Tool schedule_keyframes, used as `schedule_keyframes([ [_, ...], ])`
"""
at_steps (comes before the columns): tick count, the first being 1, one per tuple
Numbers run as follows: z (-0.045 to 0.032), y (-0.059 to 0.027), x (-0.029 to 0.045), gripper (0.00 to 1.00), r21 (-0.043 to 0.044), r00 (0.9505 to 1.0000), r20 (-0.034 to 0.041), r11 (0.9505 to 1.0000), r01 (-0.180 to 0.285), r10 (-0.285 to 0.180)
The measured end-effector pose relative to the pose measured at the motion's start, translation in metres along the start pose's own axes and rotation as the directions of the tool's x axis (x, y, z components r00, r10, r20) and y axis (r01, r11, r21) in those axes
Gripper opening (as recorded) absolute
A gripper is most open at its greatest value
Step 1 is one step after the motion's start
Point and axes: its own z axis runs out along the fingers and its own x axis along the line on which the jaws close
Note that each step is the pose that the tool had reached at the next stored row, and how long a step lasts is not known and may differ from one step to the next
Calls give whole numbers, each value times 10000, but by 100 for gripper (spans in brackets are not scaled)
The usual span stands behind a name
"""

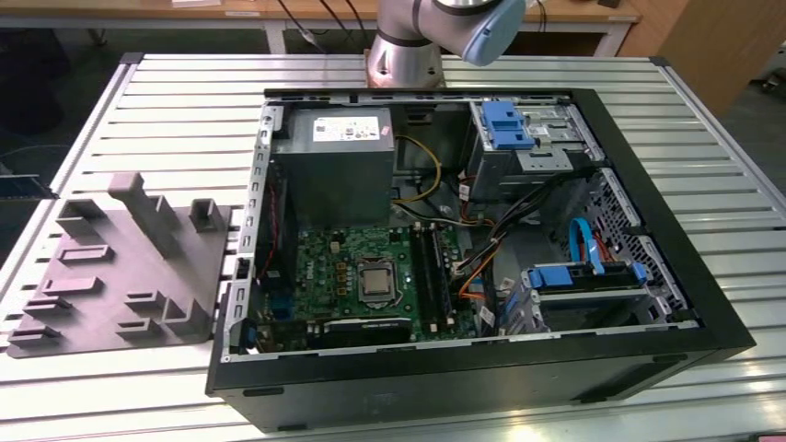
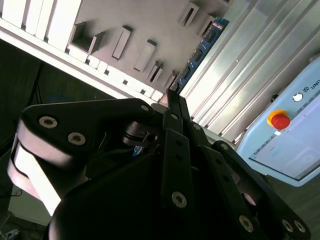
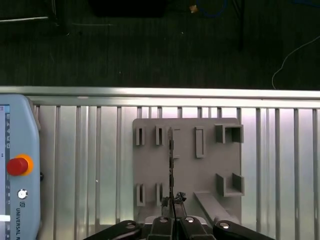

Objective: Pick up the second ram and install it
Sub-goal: 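Pick up the second ram and move it above second insertion slot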

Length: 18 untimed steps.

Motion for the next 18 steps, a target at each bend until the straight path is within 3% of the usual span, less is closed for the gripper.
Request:
schedule_keyframes([
  [2,-39,1,-1,11,2,10000,2,10000,0,0],
  [9,-45,-9,-3,11,-2,10000,-2,10000,0,0],
  [18,-45,-179,-21,11,1,10000,0,10000,0,0],
])
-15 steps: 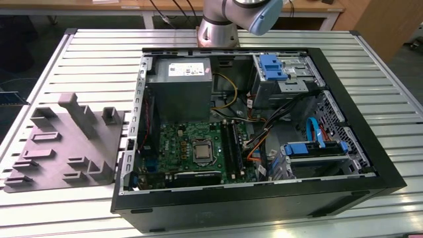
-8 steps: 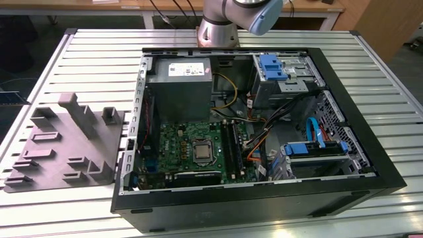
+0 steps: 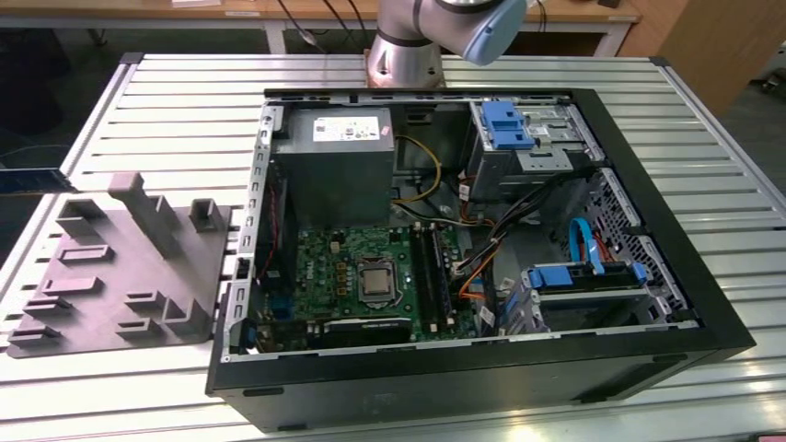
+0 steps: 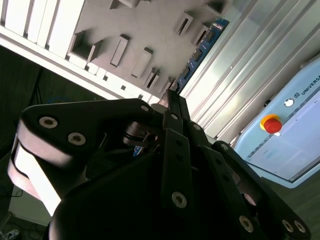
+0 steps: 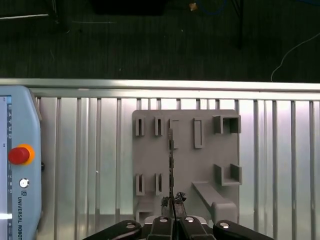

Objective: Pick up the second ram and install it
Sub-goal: 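Pick up the second ram and move it above second insertion slot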

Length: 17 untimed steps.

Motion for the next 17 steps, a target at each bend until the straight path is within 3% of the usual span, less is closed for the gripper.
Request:
schedule_keyframes([
  [9,4,-207,-51,11,0,10000,1,10000,3,-3],
  [17,3,-493,-55,11,-2,10000,2,10000,4,-4],
])
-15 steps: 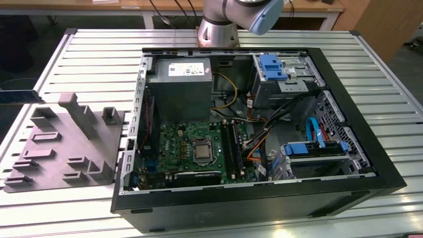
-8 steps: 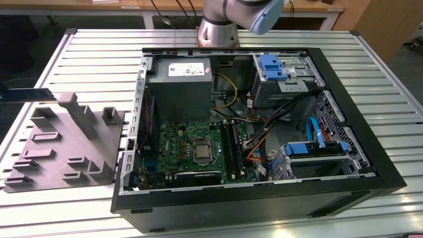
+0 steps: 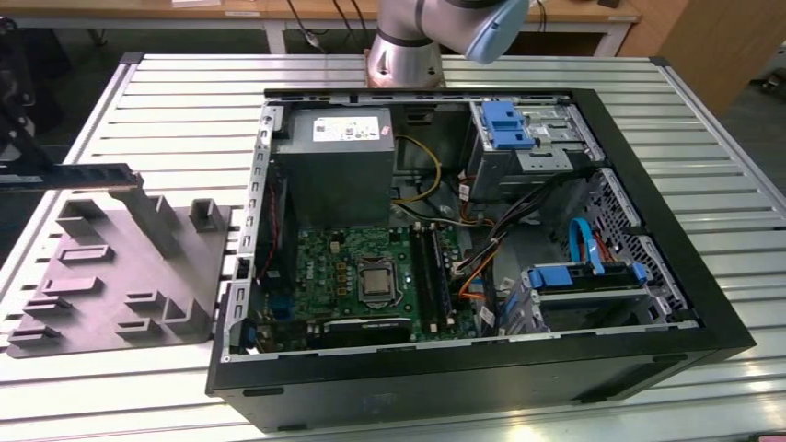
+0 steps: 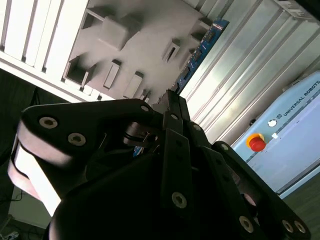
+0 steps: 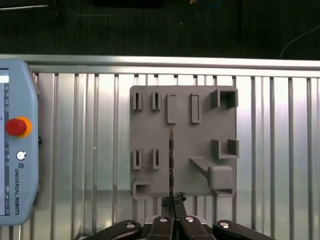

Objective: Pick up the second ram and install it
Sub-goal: 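Pick up the second ram and move it above second insertion slot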

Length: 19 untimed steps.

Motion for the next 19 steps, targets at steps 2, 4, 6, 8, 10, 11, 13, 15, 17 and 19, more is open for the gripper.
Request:
schedule_keyframes([
  [2,-1,-76,0,11,-3,10000,0,10000,1,-1],
  [4,0,-160,-1,11,-4,10000,3,10000,-1,1],
  [6,0,-251,-2,11,-9,10000,3,10000,0,0],
  [8,2,-345,-2,11,-15,10000,7,10000,0,0],
  [10,3,-434,-3,11,-21,10000,8,10000,-2,2],
  [11,3,-479,-3,11,-24,10000,8,10000,-2,2],
  [13,5,-570,-3,11,-30,10000,12,10000,0,0],
  [15,5,-663,-4,11,-37,10000,14,10000,-2,2],
  [17,6,-754,-4,11,-43,10000,16,10000,-2,2],
  [19,5,-844,-5,11,-50,10000,15,10000,-1,1],
])
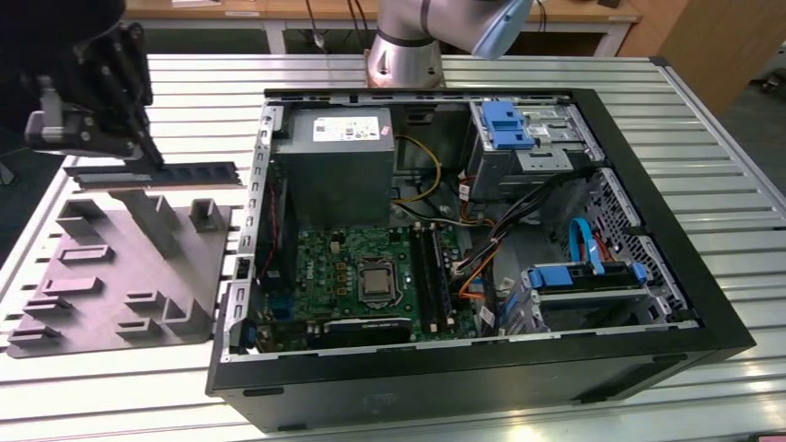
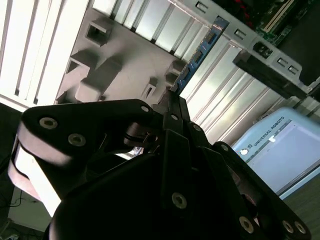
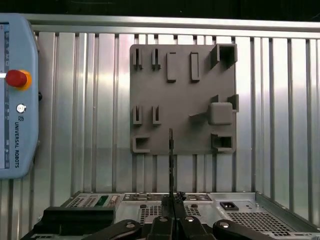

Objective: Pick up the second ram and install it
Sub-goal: 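Pick up the second ram and move it above second insertion slot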

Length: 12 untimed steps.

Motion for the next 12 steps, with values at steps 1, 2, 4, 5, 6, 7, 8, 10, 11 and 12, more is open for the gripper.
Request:
schedule_keyframes([
  [1,0,-45,0,11,-3,10000,1,10000,-1,1],
  [2,0,-90,-1,11,-7,10000,2,10000,-1,1],
  [4,1,-184,-1,11,-13,10000,5,10000,0,0],
  [5,1,-229,-1,11,-18,10000,5,10000,0,0],
  [6,0,-272,-1,11,-22,10000,5,10000,-1,1],
  [7,1,-317,-1,11,-26,10000,6,10000,-1,1],
  [8,2,-363,-2,11,-29,10000,8,10000,-1,1],
  [10,2,-457,-2,11,-35,10000,13,10000,-1,1],
  [11,2,-501,-2,11,-39,10000,15,10000,-2,2],
  [12,1,-547,-3,11,-42,10000,17,10000,-1,1],
])
